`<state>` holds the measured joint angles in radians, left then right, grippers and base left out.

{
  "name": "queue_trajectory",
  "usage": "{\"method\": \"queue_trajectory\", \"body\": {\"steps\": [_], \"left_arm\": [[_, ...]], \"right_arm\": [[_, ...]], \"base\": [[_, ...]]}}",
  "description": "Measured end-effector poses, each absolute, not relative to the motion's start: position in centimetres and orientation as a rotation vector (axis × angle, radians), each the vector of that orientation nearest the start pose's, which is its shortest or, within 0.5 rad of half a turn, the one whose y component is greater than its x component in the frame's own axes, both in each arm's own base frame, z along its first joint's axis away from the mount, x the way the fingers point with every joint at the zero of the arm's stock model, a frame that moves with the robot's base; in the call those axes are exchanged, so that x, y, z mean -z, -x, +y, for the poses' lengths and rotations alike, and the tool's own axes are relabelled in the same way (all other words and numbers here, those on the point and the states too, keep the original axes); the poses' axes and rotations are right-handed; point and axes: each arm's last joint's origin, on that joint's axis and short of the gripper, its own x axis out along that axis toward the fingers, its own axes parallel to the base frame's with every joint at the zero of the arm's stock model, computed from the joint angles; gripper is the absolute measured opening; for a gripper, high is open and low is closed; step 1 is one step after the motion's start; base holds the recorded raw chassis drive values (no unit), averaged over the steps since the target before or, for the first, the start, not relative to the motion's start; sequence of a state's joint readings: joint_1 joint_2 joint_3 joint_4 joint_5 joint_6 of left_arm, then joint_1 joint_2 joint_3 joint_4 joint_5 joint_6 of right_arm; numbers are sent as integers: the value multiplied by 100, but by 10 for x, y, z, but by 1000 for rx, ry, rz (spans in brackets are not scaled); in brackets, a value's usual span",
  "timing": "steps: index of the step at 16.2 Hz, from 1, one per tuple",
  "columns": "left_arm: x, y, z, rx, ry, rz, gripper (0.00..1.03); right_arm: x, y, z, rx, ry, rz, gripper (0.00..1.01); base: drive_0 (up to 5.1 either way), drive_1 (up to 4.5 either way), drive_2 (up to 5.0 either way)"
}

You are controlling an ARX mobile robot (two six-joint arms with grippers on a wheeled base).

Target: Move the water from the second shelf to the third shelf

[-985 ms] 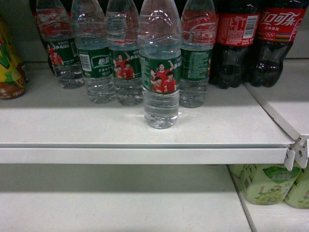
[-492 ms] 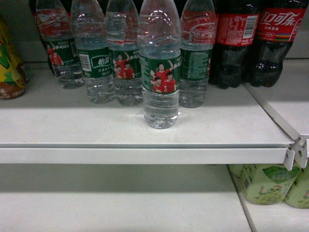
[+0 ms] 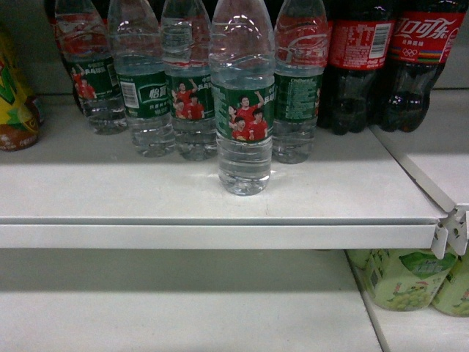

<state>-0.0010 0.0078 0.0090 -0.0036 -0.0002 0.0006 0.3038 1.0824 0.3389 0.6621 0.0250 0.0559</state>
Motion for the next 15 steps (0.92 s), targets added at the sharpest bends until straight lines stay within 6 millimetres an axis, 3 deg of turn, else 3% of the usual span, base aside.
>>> {"method": "queue_trajectory", "body": {"steps": [1, 5, 7, 9, 15], "left_arm": [[-166, -98, 0, 1, -1, 2, 98], [-166, -98, 0, 1, -1, 2, 98], [-166, -98, 0, 1, -1, 2, 98], [-166, -98, 0, 1, -1, 2, 98], [-166, -98, 0, 0, -1, 2, 98]], "right_arm": [[-205, -212, 81, -327, -38, 99, 98], [-200, -227, 107, -387, -28, 128, 98], [-183, -242, 132, -423, 2, 218, 98], [-187, -256, 152, -451, -8, 236, 98], [-190, -277, 183, -489, -19, 283, 98]], "base": [[0, 0, 0], [0, 0, 0], [0, 0, 0], [0, 0, 0], [0, 0, 0]]}}
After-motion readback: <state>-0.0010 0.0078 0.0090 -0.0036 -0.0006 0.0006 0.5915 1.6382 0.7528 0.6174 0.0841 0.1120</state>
